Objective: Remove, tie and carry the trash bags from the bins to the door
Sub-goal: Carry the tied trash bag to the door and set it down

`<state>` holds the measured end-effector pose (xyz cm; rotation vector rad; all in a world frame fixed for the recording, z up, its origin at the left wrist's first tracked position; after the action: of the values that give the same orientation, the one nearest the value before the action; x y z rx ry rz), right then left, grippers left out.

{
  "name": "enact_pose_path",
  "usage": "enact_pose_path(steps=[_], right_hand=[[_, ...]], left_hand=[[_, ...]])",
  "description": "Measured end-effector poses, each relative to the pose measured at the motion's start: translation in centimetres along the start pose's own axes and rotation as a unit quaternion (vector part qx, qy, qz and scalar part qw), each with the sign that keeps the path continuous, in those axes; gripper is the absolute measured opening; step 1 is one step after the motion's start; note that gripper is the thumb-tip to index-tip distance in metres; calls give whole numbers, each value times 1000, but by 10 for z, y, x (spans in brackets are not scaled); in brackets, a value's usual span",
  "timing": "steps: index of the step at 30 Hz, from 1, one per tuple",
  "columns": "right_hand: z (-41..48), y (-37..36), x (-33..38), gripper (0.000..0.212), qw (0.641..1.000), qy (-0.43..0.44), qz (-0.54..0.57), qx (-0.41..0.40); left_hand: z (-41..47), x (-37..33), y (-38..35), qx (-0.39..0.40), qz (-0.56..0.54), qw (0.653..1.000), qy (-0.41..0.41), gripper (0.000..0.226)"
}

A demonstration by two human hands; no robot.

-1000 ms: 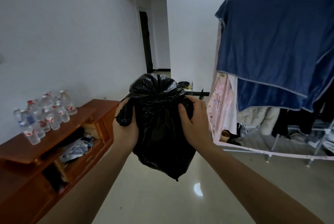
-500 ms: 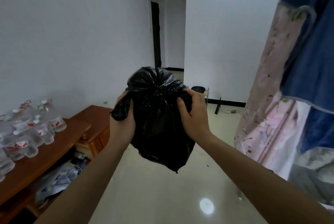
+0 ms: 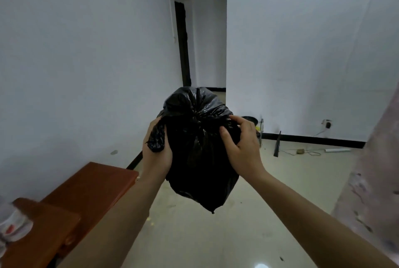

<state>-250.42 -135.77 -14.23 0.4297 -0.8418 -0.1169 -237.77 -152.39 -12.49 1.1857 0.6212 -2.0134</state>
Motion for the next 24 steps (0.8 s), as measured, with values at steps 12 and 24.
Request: enact_pose_path(steps=[12, 24], right_hand=[[329, -198, -144, 39, 997, -45, 64, 5], [627, -428, -286, 75, 997, -50, 54, 39]], left_hand=[[342, 163, -92, -22, 12, 1000, 12, 20], [685, 382, -140, -56, -52, 995, 69, 11]])
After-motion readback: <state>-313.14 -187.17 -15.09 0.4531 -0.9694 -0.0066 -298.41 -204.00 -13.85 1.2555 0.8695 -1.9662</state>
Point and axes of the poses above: each hand's wrist, its own z-axis towards the middle knuckle, its own y-axis out of the back of the hand, x = y × z, the point moved 3 cm from there along z, towards the middle knuckle, and after that the axes turned 9 degrees about -z, right-handed, at the moved point
